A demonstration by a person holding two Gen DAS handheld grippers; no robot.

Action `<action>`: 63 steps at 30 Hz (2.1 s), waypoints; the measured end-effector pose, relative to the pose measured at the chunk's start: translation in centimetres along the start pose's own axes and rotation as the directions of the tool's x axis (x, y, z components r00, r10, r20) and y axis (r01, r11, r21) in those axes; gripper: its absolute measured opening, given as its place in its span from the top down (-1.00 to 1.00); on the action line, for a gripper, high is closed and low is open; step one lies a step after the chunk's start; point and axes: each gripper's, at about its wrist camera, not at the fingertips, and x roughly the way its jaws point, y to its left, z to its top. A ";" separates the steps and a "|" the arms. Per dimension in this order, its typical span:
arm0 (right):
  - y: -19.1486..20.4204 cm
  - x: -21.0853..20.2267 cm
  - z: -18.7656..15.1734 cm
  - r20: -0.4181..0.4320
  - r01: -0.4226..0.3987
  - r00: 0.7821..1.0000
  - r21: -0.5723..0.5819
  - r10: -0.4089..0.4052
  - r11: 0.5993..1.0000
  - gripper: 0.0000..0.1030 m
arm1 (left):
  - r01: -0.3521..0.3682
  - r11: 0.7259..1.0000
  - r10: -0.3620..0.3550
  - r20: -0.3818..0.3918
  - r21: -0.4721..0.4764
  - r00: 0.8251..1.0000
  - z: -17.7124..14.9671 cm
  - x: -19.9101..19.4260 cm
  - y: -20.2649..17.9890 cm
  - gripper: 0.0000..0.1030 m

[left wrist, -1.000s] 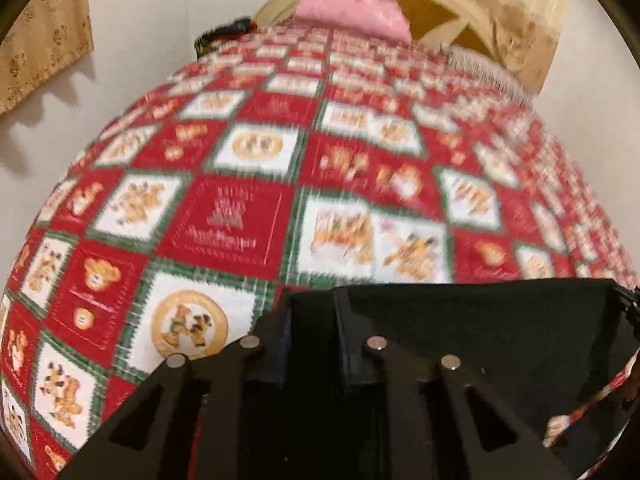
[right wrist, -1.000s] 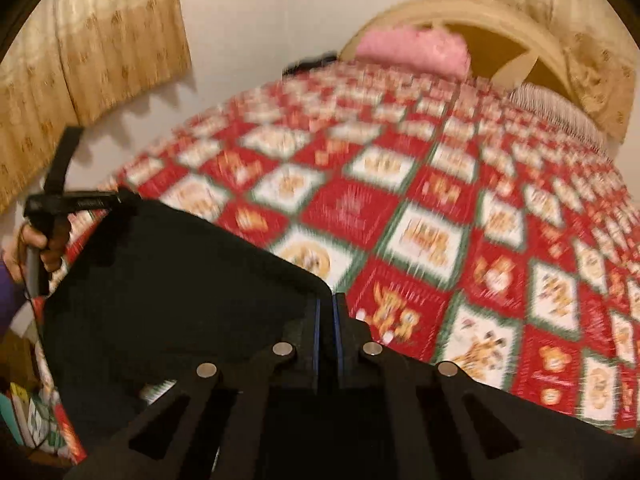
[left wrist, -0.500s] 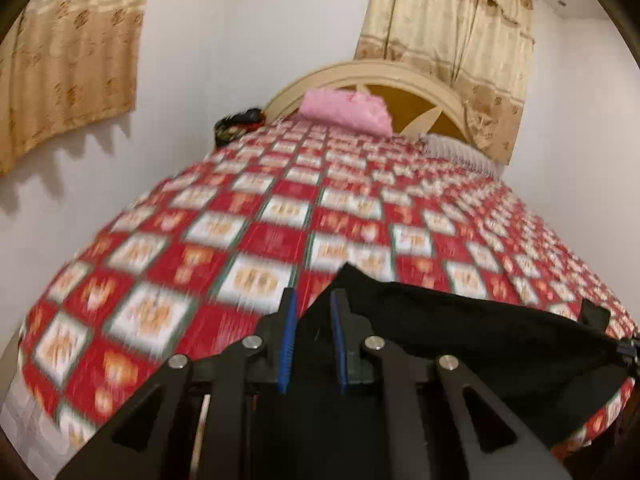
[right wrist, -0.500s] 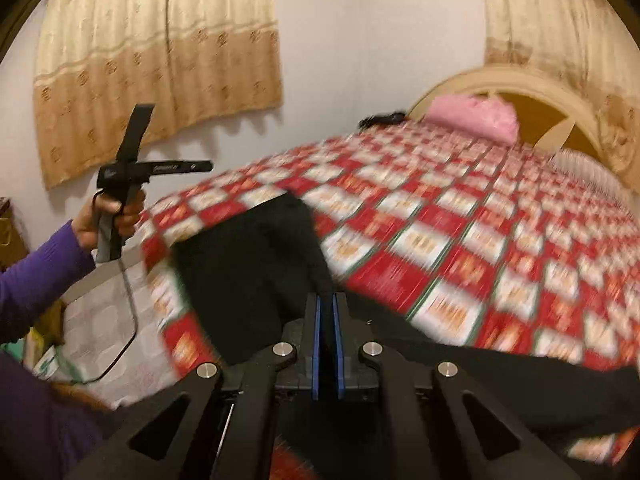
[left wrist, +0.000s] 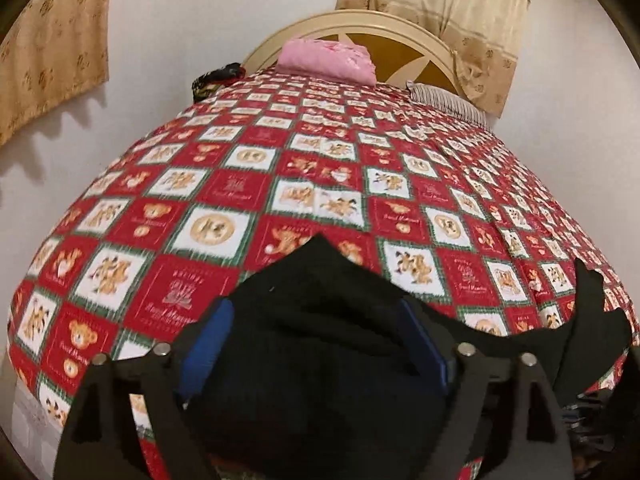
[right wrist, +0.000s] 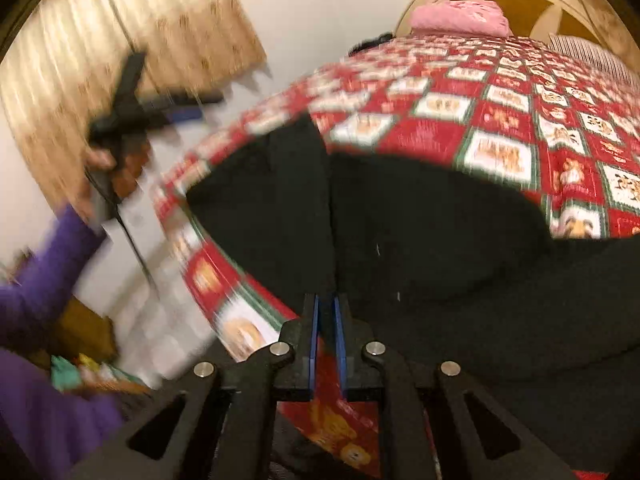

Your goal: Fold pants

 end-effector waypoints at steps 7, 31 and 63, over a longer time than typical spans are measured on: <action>0.4 -0.7 8.2 0.191 -0.214 0.961 0.071 0.197 0.974 -0.60 | -0.114 0.993 0.115 -0.029 0.027 0.993 -5.2 1.7 -1.0 -0.70; 15.5 21.7 19.7 -0.005 -0.165 0.986 -0.241 0.169 0.956 0.94 | -0.400 0.883 0.404 -0.039 -0.245 0.914 -10.1 -7.3 12.7 -0.70; 1.4 13.9 10.6 -0.086 -0.054 0.995 0.020 0.056 0.998 -0.15 | -0.353 0.914 0.355 -0.027 -0.202 0.935 -13.0 -5.8 5.2 -0.70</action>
